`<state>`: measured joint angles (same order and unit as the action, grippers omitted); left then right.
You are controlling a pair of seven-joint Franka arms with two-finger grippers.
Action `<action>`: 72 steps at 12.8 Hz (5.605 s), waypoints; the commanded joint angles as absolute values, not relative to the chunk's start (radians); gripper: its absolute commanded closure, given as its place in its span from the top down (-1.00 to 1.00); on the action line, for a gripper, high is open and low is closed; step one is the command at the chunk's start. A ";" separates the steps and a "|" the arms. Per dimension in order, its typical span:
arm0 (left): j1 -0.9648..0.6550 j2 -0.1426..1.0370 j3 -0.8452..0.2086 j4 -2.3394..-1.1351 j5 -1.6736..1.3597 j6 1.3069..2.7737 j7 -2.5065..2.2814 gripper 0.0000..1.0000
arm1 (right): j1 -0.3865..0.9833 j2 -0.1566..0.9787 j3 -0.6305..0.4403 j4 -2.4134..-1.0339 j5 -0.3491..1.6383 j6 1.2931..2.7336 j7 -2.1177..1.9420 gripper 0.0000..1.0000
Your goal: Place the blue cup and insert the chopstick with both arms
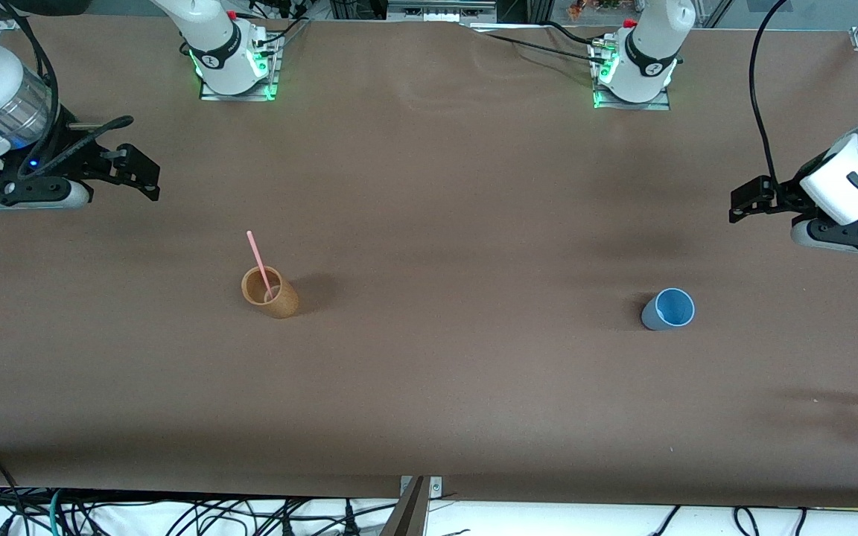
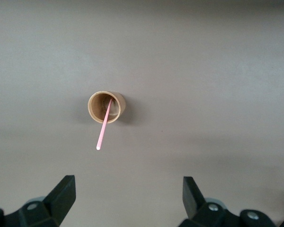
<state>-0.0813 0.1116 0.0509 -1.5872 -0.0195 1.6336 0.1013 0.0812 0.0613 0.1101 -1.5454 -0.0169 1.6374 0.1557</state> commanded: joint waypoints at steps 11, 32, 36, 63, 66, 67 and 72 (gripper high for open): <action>-0.054 0.194 0.060 -1.545 -0.032 1.569 0.127 1.00 | 0.077 0.057 0.091 -1.536 -0.003 1.565 0.007 1.00; -0.037 0.505 0.043 -1.910 0.066 2.427 0.244 -0.45 | 0.114 0.188 0.127 -1.640 -0.005 1.747 -0.011 1.00; -0.038 0.509 0.043 -1.893 0.066 2.416 0.241 -1.00 | 0.115 0.345 0.170 -1.641 -0.015 1.848 0.044 0.99; -0.155 0.394 -0.328 -1.514 0.067 1.745 -0.651 1.00 | 0.114 0.463 0.206 -1.701 0.003 1.917 0.126 -1.00; -0.045 0.387 -0.325 -1.390 0.069 1.548 -0.551 1.00 | 0.114 0.453 0.206 -1.698 0.003 1.908 0.121 -1.00; -0.014 0.373 -0.322 -1.387 0.071 1.546 -0.534 1.00 | 0.114 0.443 0.207 -1.687 0.003 1.884 0.123 -1.00; 0.012 0.074 -0.149 -1.637 0.034 1.656 -0.218 1.00 | 0.114 0.348 0.225 -1.605 0.009 1.692 0.121 -1.00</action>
<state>0.0416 0.2555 -0.2215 -1.4283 0.0470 1.5674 -0.2883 0.1212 0.4084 0.2104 -1.6257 -0.0044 1.7739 0.1196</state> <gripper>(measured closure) 0.000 0.912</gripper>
